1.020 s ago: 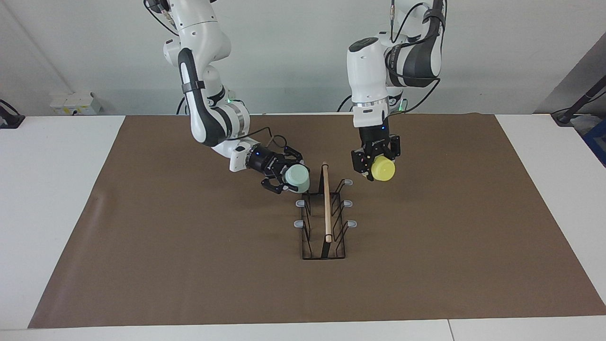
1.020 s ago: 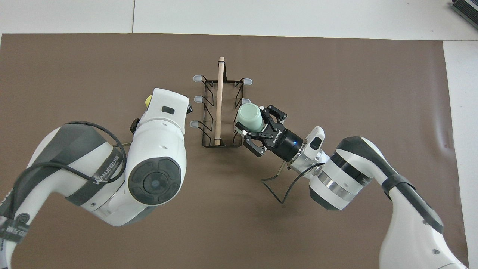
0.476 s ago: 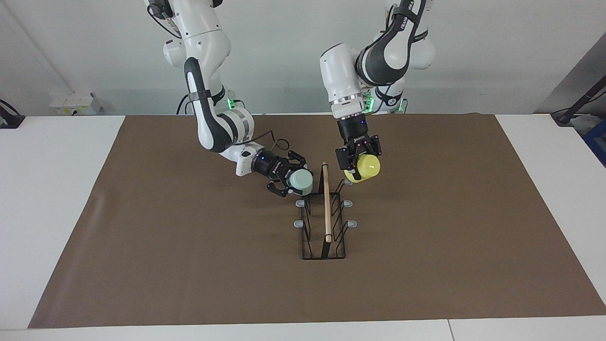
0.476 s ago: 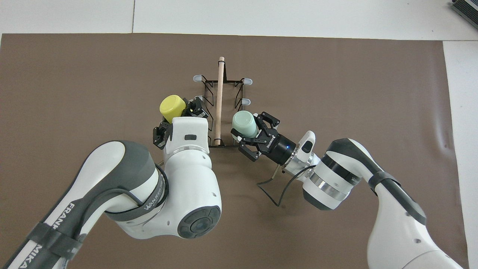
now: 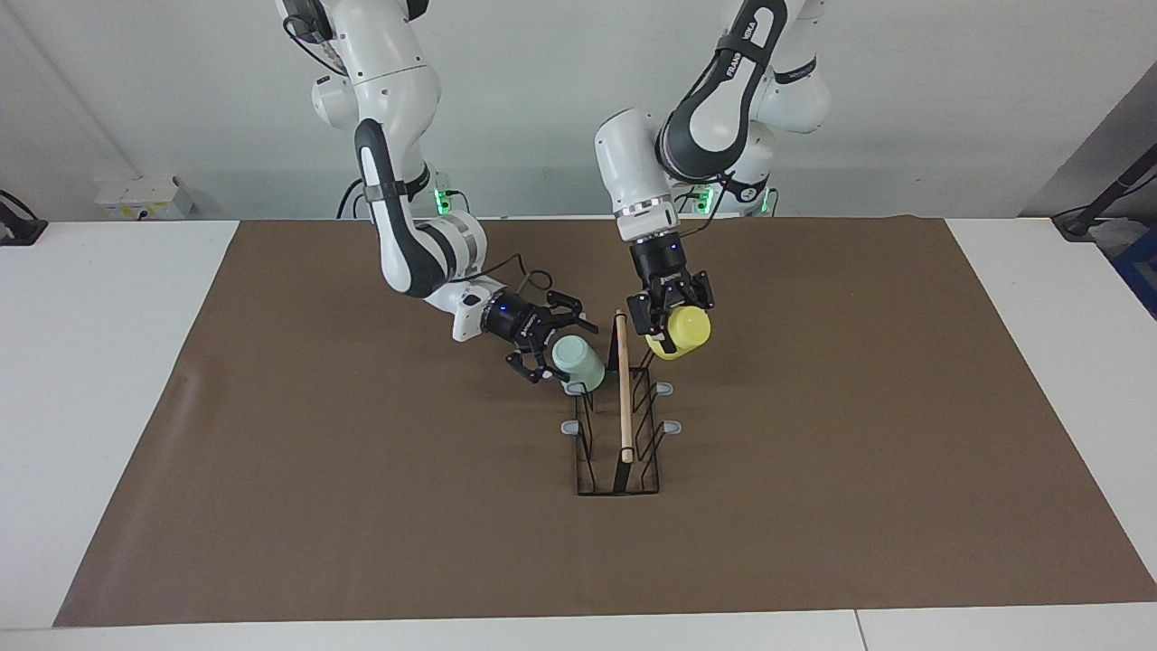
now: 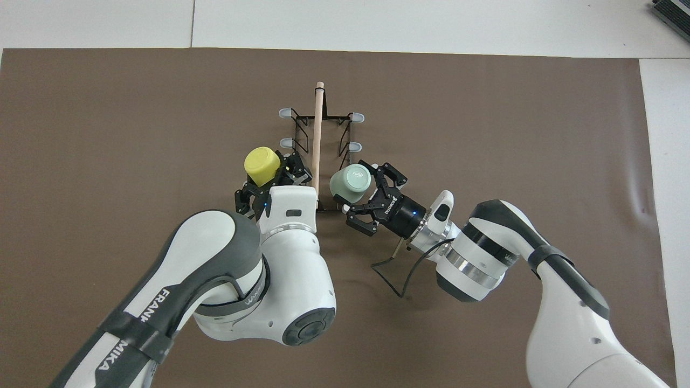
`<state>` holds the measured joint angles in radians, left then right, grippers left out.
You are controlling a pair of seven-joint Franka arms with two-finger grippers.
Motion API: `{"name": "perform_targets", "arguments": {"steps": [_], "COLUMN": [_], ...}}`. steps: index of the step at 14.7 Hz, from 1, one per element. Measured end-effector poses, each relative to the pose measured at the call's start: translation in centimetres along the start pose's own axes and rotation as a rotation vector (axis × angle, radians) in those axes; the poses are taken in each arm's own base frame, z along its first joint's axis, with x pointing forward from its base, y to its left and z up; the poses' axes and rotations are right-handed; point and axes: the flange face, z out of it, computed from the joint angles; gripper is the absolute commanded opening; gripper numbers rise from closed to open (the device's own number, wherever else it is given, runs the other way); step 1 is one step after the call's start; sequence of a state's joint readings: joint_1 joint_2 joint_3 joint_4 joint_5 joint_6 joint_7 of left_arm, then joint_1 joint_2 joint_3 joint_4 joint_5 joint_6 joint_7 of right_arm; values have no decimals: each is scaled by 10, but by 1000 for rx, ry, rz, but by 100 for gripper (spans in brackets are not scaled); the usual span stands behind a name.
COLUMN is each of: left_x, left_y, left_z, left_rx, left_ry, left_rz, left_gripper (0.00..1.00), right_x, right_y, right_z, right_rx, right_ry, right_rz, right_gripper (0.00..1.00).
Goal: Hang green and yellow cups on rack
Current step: 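Hang the green cup on a rack peg and open the right gripper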
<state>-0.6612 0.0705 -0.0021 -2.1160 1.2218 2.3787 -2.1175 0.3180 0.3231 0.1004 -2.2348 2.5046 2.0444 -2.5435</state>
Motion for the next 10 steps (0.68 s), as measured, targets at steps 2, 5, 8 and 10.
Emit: {"name": "perform_targets", "arguments": {"steps": [2,5,8,10], "left_x": [-9,-13,-12,-10], "left_y": [1,1,0,-1], "left_z": [4,4,5,7], "left_rx": [2,1,4,7], "left_ry": [-2,-4,-3,-2], "left_rz": [13,18,16,14], "left_gripper": [0,88,100,100], "right_x": [4,16,39,61], "right_y": [2,5,15,38], "right_z": [1,2,-6,-28], "right_rx": [0,-3,-15,-12], "right_ry": [11,29,29,-31], "right_rz": [-4,-18,-65,-153], "right_gripper": [100,100,100,100]}}
